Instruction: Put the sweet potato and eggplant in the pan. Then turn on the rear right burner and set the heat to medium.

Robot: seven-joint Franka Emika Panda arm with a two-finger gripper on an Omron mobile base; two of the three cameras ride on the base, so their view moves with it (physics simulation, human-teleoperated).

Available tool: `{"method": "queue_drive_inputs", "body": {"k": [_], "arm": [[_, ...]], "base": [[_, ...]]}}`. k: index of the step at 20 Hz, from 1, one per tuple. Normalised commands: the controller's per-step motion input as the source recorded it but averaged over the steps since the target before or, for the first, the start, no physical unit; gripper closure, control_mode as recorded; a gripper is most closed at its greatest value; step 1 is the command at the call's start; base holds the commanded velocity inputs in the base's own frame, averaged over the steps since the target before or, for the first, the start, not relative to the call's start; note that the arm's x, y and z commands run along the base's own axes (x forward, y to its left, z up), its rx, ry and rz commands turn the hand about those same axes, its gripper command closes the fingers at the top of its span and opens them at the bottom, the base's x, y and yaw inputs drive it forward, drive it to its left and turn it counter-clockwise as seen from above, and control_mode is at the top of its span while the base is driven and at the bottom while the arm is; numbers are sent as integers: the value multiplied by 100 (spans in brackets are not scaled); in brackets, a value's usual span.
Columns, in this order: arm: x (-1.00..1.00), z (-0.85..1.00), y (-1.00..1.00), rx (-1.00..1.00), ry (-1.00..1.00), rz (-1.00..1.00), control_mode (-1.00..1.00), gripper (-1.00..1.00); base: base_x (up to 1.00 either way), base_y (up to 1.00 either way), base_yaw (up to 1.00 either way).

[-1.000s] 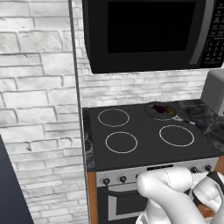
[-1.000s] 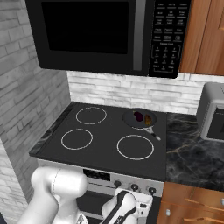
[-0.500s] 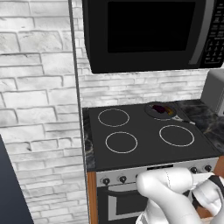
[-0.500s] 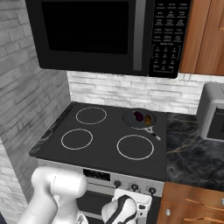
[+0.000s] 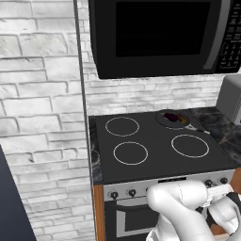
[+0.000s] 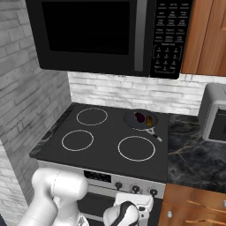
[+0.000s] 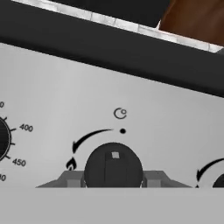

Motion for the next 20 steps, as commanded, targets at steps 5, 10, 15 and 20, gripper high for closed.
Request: {"method": "queue_drive_inputs", "body": {"k": [5,10,15,20], "arm": [[0,0,0,-25,-1,0,-100,100],[0,0,0,-25,-3,0,-100,100],[-1,-8,0,-24,-1,-1,-100,100],[0,-14,0,-26,-1,-3,-100,100]], "base": [[0,0,0],[0,0,0],[0,0,0],[0,0,0]]}}
